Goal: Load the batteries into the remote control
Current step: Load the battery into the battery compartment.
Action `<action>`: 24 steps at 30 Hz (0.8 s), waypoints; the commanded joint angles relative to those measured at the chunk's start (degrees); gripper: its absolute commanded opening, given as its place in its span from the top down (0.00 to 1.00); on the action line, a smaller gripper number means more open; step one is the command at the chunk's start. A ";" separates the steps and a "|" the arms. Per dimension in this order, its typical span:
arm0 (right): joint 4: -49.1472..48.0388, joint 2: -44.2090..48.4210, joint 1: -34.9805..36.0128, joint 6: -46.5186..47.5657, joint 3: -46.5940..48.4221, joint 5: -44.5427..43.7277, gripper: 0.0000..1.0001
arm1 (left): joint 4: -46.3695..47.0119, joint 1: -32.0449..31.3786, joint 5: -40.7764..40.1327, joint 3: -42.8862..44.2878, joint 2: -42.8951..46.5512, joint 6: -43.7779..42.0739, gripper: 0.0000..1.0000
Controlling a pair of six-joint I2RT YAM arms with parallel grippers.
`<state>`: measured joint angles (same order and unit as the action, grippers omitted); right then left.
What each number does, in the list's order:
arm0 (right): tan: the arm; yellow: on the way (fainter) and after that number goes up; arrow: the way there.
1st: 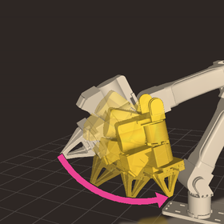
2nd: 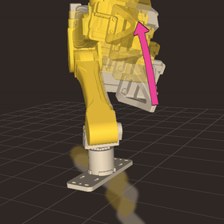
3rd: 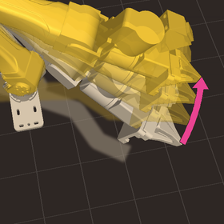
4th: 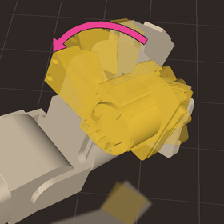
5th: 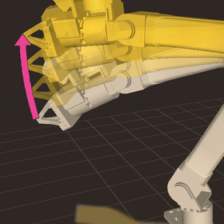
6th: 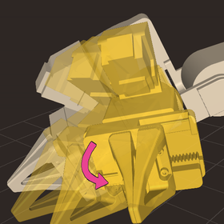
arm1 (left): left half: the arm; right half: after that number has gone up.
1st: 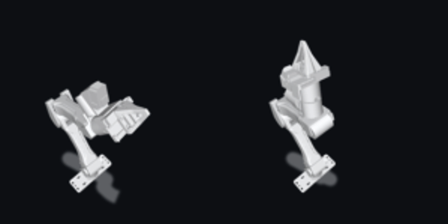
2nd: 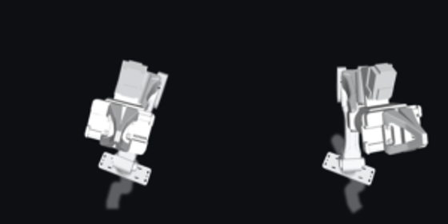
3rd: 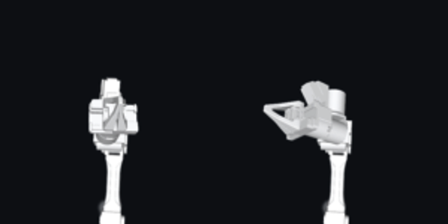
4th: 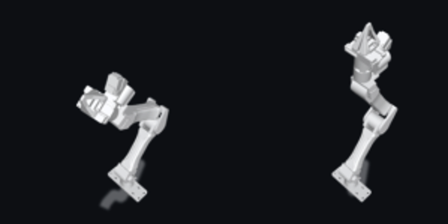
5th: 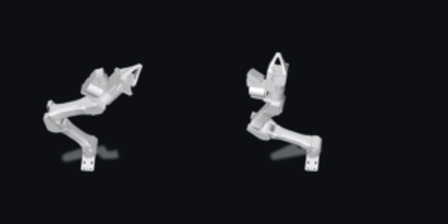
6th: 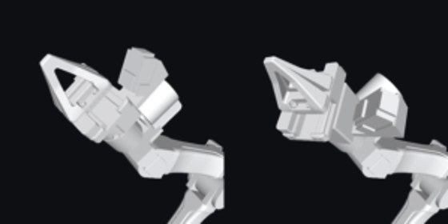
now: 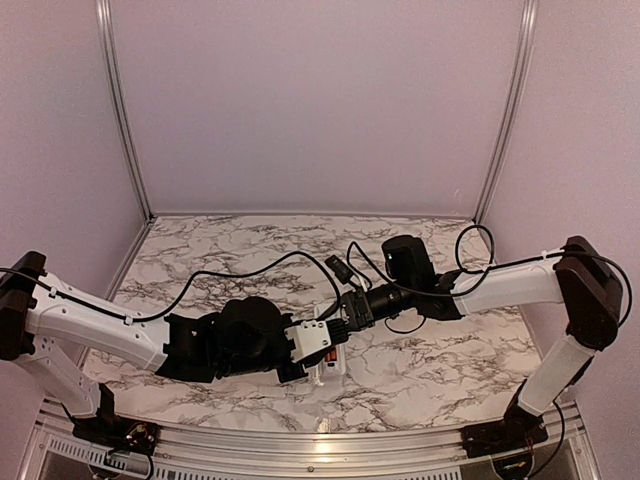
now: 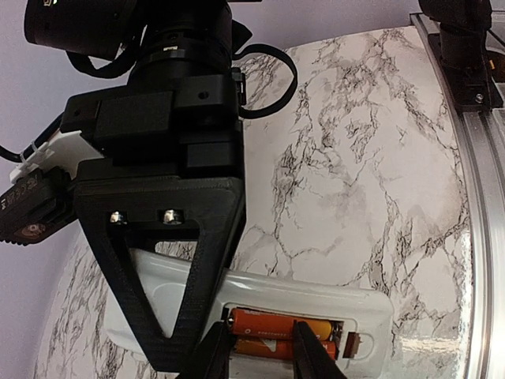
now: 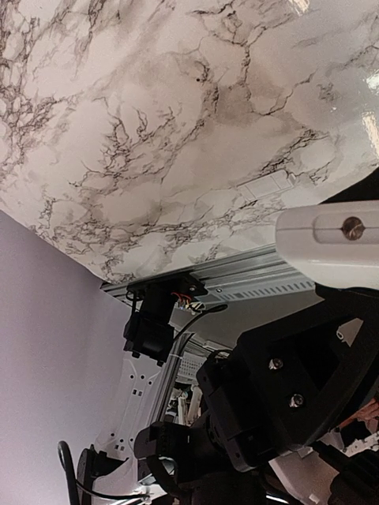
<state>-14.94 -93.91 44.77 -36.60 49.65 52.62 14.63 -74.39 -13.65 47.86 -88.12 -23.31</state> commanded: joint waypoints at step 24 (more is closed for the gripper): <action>-1.30 -1.69 0.80 -0.64 1.96 2.29 1.00 | -1.70 -1.71 -5.72 1.10 1.19 -5.84 0.66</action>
<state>-15.81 -94.98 44.80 -37.04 49.80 53.41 13.93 -76.12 -19.07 47.86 -88.09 -28.03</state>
